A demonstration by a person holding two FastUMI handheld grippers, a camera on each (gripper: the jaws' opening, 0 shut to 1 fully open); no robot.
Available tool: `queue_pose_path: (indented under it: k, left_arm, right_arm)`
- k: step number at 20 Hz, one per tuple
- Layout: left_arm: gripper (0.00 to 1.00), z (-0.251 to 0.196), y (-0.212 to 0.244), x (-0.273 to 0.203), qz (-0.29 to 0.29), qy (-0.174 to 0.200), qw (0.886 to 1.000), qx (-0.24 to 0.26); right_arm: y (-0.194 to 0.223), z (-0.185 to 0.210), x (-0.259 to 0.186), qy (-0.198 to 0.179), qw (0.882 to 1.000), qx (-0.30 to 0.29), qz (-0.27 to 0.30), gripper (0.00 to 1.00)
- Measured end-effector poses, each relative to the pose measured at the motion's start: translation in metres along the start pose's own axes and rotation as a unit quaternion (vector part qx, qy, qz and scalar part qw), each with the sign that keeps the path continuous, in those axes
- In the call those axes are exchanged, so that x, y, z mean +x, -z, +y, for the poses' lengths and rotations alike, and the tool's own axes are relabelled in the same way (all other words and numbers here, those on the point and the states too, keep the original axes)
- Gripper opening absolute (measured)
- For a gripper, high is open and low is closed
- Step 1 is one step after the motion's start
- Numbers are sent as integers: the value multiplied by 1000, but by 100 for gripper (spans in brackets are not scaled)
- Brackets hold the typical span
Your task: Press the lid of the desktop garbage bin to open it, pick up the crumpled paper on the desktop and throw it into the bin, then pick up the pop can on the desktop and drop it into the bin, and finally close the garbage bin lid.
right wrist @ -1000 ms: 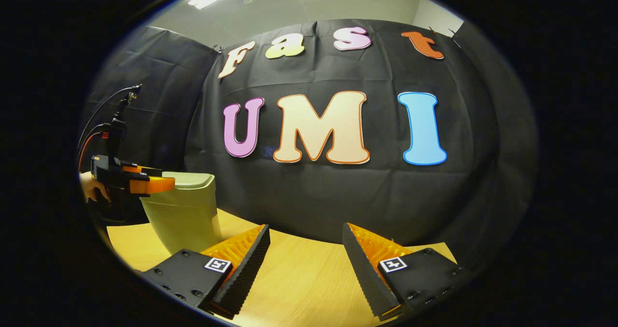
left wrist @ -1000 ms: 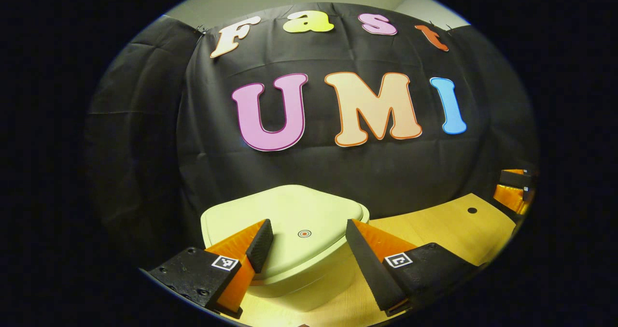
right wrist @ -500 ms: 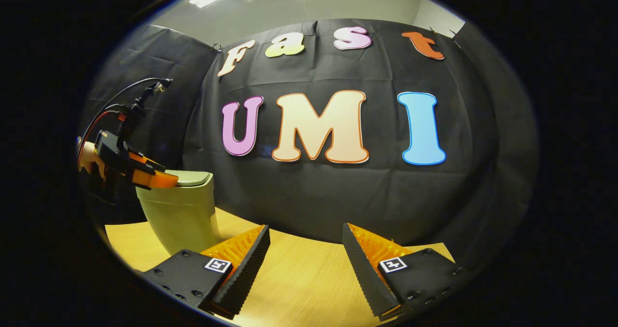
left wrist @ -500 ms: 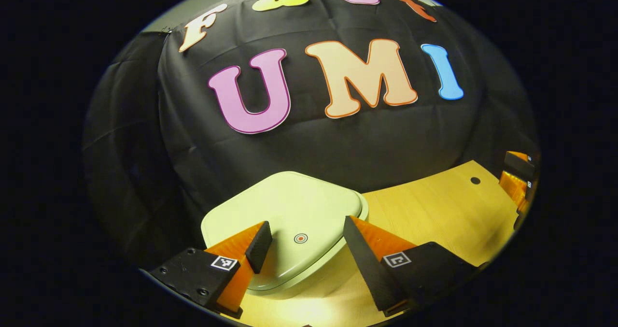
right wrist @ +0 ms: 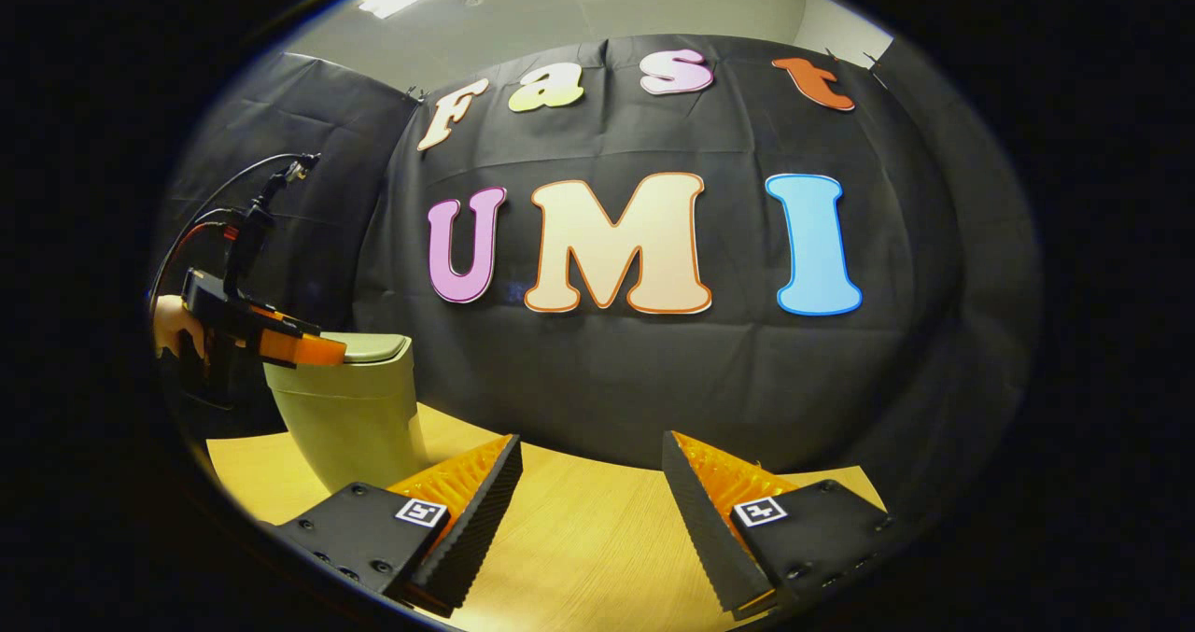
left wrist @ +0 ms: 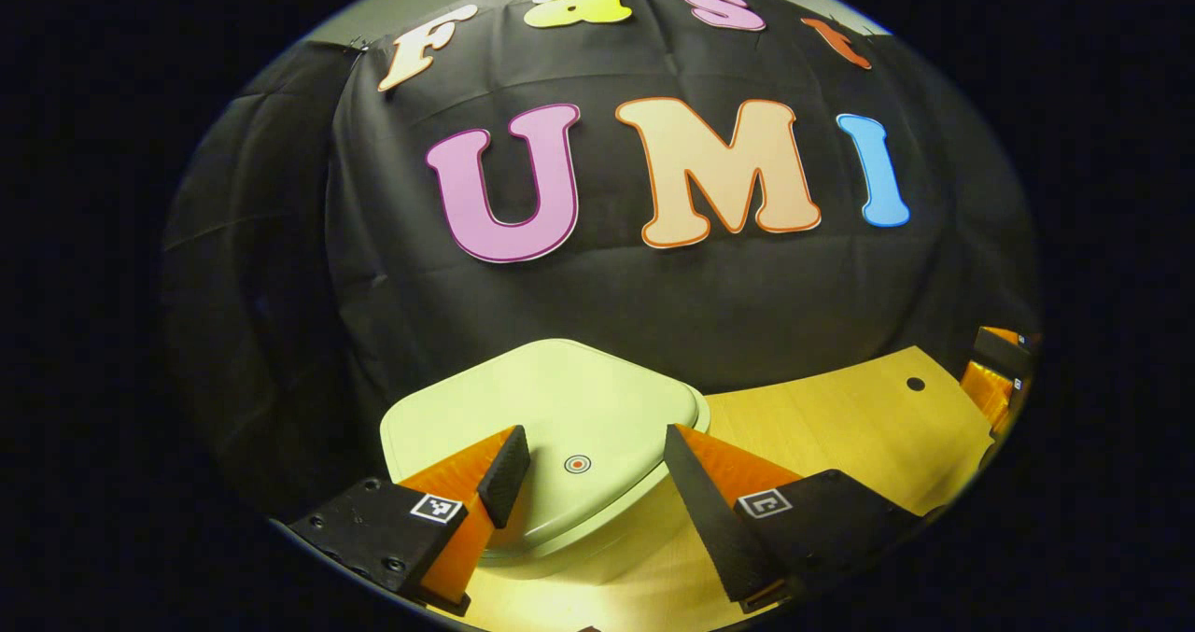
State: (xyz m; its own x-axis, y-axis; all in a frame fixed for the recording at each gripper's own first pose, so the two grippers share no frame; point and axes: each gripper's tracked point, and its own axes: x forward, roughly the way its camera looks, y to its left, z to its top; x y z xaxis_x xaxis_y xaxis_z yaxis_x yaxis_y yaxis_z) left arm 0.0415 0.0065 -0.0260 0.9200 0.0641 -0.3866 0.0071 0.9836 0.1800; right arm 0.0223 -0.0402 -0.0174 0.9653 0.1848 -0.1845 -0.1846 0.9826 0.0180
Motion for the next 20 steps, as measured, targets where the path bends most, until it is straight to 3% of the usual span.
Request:
queue_pose_path:
  k: [1,3,10,12,13,14,18,20]
  left_arm:
    - [92,-4,0,-1,0,3,1000,-1]
    - [93,-7,2,-1,0,11,1000,-2]
    - [96,-6,-5,0,-13,0,999,-42]
    - [96,-17,-10,-1,-18,16,998,-63]
    - [96,-26,-11,0,-19,26,997,-70]
    - [97,-34,-12,0,-17,35,997,-72]
    - [94,-51,-5,5,4,49,996,-72]
    - [95,-52,-3,4,-4,46,997,-56]
  right_arm:
    - [0,0,0,0,1000,1,0,100]
    - [-1,-2,3,1,1000,3,1,95]
    - [2,-9,3,5,1000,11,3,95]
    - [2,-9,4,6,1000,12,3,95]
    - [2,-10,4,6,1000,14,3,100]
    - [3,-10,5,6,1000,15,3,95]
    - [3,-10,3,6,1000,15,6,95]
    - [3,-11,3,6,1000,15,5,100]
